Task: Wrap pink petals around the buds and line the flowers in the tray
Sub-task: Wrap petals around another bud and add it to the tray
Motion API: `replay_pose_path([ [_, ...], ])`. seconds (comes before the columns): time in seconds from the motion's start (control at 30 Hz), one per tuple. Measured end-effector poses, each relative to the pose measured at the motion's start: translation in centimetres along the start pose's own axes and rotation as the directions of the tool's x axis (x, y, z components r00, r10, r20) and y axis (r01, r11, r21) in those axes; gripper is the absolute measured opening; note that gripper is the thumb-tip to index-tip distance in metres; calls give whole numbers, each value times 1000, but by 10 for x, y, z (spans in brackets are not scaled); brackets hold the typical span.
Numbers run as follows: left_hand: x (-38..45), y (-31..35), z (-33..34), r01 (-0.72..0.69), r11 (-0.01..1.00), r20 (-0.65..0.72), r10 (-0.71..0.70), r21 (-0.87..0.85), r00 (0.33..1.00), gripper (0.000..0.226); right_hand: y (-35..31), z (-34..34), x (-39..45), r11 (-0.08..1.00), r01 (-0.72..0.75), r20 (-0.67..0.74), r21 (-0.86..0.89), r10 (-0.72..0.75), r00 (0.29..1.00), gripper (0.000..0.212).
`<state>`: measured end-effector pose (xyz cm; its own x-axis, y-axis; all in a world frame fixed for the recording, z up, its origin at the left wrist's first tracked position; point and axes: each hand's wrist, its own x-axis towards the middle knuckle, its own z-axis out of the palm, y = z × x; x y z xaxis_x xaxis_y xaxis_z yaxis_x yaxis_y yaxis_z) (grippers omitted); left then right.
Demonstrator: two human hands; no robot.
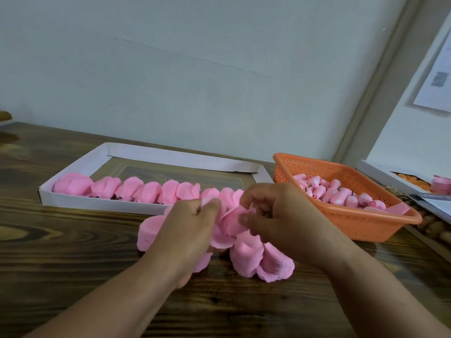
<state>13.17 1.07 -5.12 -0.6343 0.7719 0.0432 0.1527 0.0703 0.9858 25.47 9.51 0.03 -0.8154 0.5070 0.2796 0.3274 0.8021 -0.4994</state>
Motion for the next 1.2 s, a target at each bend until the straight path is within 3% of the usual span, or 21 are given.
replay_pose_path([
  [0.13,-3,-2,1,-83,993,109,74,79,991,42,-9,-3,7,988,28,64,-150,-19,998,23],
  [0.33,-6,2,-1,-151,977,150,129,149,980,45,-8,1,16,995,-6,48,-100,11,999,21],
  [0.4,-7,4,-3,-170,970,164,141,175,976,61,-9,1,16,997,2,58,-82,3,998,13],
  [0.5,-11,6,-5,-183,963,219,139,200,966,66,-10,1,12,996,54,99,-65,-47,994,24],
  [0.6,-10,5,-4,-156,980,238,123,126,964,69,-7,2,10,997,62,73,-52,-58,996,25],
  [0.67,-4,0,-5,-54,998,290,61,-33,955,72,-1,0,9,998,-10,45,56,7,999,18],
  [0.77,0,3,-8,120,967,357,-33,-223,934,46,4,-4,5,973,-68,46,222,60,997,16],
  [0.9,3,-2,-10,168,949,402,-49,-267,914,24,5,-5,3,954,-96,65,283,80,995,12],
  [1.07,2,-2,-8,198,931,459,-37,-308,887,33,6,-5,3,927,-133,40,351,127,991,12],
  [1.2,2,-3,-10,214,932,457,-60,-294,888,37,7,-6,2,928,-135,112,346,102,988,11],
])
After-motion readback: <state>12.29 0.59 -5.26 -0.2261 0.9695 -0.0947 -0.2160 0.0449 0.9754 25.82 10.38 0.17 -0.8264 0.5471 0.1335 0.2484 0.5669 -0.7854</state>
